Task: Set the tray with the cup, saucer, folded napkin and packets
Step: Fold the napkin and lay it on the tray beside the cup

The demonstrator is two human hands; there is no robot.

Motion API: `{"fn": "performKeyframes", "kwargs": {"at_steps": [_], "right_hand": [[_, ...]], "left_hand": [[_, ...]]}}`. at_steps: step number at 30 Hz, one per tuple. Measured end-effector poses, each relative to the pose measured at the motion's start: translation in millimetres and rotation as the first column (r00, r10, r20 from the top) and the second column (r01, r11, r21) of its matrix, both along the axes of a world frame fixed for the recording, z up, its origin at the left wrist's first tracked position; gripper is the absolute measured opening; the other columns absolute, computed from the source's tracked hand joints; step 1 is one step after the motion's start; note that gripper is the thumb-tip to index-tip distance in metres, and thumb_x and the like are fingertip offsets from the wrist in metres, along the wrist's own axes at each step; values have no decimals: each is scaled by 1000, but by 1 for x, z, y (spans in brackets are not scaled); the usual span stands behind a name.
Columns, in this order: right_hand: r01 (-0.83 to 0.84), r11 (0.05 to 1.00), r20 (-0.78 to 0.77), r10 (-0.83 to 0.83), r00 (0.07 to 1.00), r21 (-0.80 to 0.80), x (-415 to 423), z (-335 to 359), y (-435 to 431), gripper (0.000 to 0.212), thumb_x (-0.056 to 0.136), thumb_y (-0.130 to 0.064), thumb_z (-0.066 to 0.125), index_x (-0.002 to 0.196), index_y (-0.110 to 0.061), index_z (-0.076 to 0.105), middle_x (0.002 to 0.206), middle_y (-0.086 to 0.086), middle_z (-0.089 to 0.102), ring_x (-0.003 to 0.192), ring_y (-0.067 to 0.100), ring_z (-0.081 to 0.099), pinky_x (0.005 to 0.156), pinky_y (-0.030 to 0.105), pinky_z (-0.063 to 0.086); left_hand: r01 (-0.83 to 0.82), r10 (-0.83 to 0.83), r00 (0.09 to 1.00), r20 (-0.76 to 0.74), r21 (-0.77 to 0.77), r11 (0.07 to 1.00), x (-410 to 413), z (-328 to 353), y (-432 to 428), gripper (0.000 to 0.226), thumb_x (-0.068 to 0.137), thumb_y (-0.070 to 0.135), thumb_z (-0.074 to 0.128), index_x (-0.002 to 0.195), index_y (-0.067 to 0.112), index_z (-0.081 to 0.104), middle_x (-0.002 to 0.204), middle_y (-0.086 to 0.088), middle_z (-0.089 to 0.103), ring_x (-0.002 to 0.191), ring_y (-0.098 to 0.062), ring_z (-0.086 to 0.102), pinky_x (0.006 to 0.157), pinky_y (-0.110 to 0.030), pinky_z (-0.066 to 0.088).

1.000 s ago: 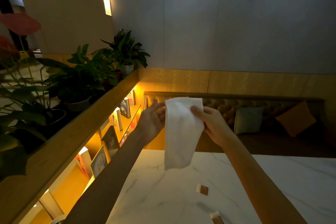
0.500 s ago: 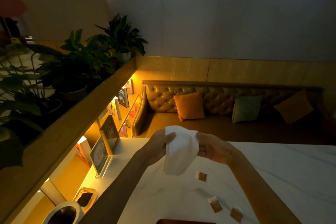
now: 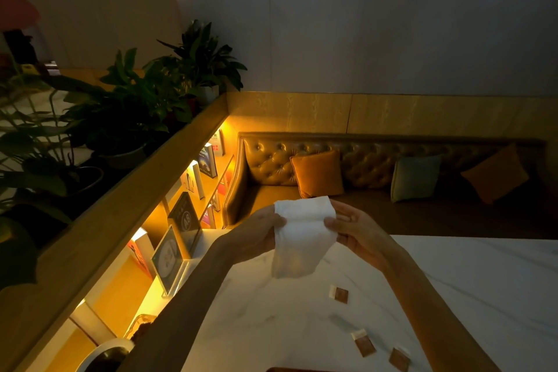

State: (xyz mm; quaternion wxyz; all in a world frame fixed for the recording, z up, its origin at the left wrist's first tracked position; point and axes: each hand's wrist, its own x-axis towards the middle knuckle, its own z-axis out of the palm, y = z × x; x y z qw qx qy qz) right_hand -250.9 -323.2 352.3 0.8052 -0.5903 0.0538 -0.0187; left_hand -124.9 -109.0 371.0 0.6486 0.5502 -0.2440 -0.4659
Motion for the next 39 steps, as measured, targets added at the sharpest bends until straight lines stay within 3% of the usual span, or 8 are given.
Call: {"fn": "performKeyframes", "kwargs": {"at_steps": [3, 8, 13, 18, 22, 27, 32, 39], "right_hand": [[29, 999, 12, -29, 1000, 29, 2, 2, 1, 53, 88, -5, 63, 138, -16, 48, 130, 15, 61, 118, 38, 60, 95, 51, 51], [75, 996, -29, -73, 997, 57, 0, -2, -3, 45, 92, -11, 59, 136, -15, 50, 130, 17, 60, 116, 36, 62, 94, 49, 53], [-76, 997, -43, 75, 996, -31, -7, -6, -9, 50, 93, -10, 59, 140, -21, 46, 135, 12, 57, 123, 34, 56, 99, 49, 50], [35, 999, 81, -34, 996, -5, -12, 7, -4, 53, 90, -3, 59, 139, -20, 48, 130, 10, 63, 118, 33, 61, 89, 45, 57], [234, 957, 288, -178, 941, -171, -16, 34, 5, 34, 84, -8, 61, 113, -23, 70, 113, 5, 72, 104, 26, 69, 82, 40, 60], [357, 893, 398, -233, 887, -274, -11, 59, 11, 38, 88, 5, 52, 83, -25, 75, 87, -6, 75, 82, 13, 71, 66, 23, 59], [357, 887, 430, -212, 878, -292, -8, 65, 6, 47, 93, 5, 45, 74, -28, 72, 98, -13, 66, 93, 14, 67, 70, 28, 60], [360, 906, 453, -232, 861, -221, -12, 76, 9, 39, 96, -4, 46, 89, -32, 71, 98, -15, 67, 89, 10, 68, 66, 25, 60]], "left_hand": [[-57, 57, 995, -84, -7, 998, 0, 0, -3, 43, 95, 12, 50, 137, 19, 40, 131, -12, 55, 119, -31, 59, 89, -43, 58], [-75, 38, 976, 215, 166, 983, -2, -8, -1, 52, 92, 26, 63, 138, 12, 45, 121, -6, 66, 106, -23, 70, 89, -38, 59], [-59, 39, 985, 168, 118, 991, -2, -6, 1, 51, 93, 23, 61, 140, 12, 45, 127, -12, 63, 110, -27, 68, 95, -45, 56], [-30, 37, 970, 239, -35, 999, -1, 6, 10, 47, 87, 20, 63, 133, 20, 56, 126, -11, 65, 113, -30, 66, 87, -45, 59], [-75, 127, 921, 368, -153, 985, -2, 28, 16, 39, 95, 4, 49, 109, 31, 72, 111, 3, 73, 110, -22, 68, 83, -39, 61], [-98, 179, 781, 598, -166, 981, -4, 54, 12, 50, 93, -18, 36, 109, 17, 68, 122, -12, 63, 120, -35, 59, 92, -52, 55], [-37, 172, 647, 742, -194, 980, -15, 67, 12, 50, 93, -17, 37, 108, 21, 65, 121, 3, 58, 115, -19, 57, 87, -36, 59], [-34, 232, 682, 694, -287, 957, -18, 73, 12, 51, 96, -7, 44, 123, 33, 58, 122, 7, 58, 113, -19, 61, 78, -25, 60]]}}
